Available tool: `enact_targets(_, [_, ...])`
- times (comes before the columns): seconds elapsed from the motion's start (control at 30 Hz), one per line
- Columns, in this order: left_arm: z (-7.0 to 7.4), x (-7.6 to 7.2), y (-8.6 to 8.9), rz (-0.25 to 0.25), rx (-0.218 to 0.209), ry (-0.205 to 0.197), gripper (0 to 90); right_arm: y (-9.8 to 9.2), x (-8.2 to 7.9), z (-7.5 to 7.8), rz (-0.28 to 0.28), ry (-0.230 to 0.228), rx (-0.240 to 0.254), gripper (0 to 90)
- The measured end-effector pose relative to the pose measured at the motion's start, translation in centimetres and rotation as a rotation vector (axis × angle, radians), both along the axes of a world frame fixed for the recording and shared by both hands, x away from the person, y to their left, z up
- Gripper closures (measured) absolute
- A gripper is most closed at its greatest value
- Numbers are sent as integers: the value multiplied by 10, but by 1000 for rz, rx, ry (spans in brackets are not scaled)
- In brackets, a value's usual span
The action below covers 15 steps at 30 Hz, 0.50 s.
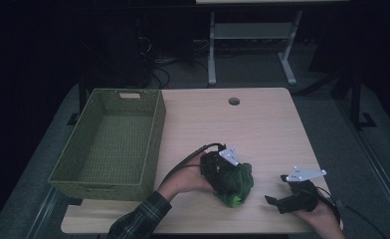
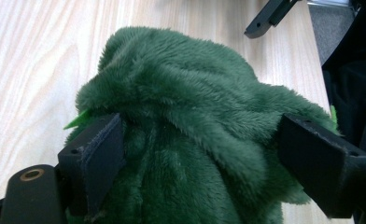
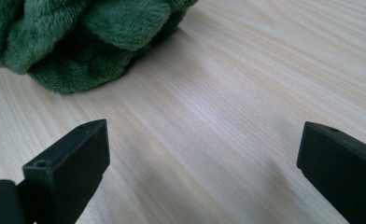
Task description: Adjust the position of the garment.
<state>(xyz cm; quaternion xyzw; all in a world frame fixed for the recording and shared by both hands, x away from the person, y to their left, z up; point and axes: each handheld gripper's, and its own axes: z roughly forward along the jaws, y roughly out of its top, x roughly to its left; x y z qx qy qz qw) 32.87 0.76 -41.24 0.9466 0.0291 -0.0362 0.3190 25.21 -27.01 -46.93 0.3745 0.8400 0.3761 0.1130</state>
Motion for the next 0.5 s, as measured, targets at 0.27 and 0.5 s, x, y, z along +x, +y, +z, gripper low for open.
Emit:
enact_targets(0.27, [-11,-5,-5,-31,46,-9,128,-1,1,-2,-11,11,-3,23])
enact_targets(0.5, [-22,-7,-9,-43,90,-18,126,-1,2,-3,-15,13,-9,19])
